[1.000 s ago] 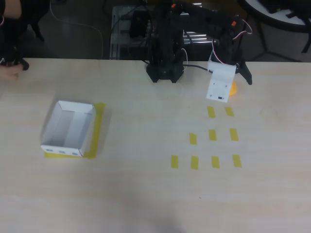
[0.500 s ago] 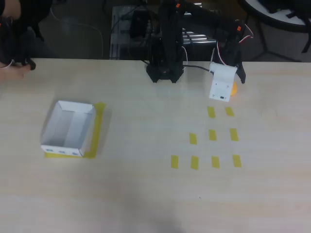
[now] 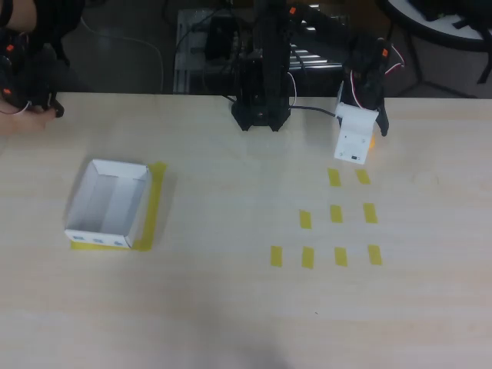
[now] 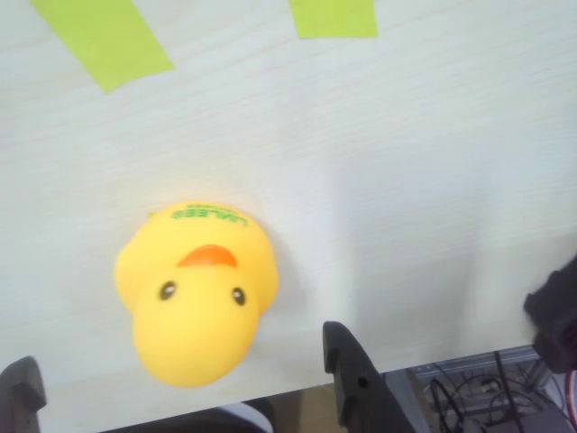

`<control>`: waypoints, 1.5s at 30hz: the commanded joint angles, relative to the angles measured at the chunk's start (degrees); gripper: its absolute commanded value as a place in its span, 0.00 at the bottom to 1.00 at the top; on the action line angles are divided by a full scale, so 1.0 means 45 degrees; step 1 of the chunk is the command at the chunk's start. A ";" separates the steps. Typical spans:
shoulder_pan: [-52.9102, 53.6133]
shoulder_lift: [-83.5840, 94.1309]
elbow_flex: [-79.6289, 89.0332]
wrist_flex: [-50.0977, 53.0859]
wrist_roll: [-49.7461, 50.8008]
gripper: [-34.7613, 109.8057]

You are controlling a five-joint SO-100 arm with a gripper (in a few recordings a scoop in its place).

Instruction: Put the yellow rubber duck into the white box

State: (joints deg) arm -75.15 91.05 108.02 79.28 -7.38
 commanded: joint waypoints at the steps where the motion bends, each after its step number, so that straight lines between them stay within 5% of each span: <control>1: -0.0176 0.0078 -0.0078 -0.0195 -0.0098 0.53; 25: 0.0293 -0.0605 0.0332 -0.1211 -0.0078 0.46; 33: 0.0371 -0.0723 -0.0156 -0.1230 0.0391 0.25; 45: 0.0547 -0.0469 -0.2715 0.0137 0.0938 0.24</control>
State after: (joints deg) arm -73.39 86.66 106.00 74.97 -4.04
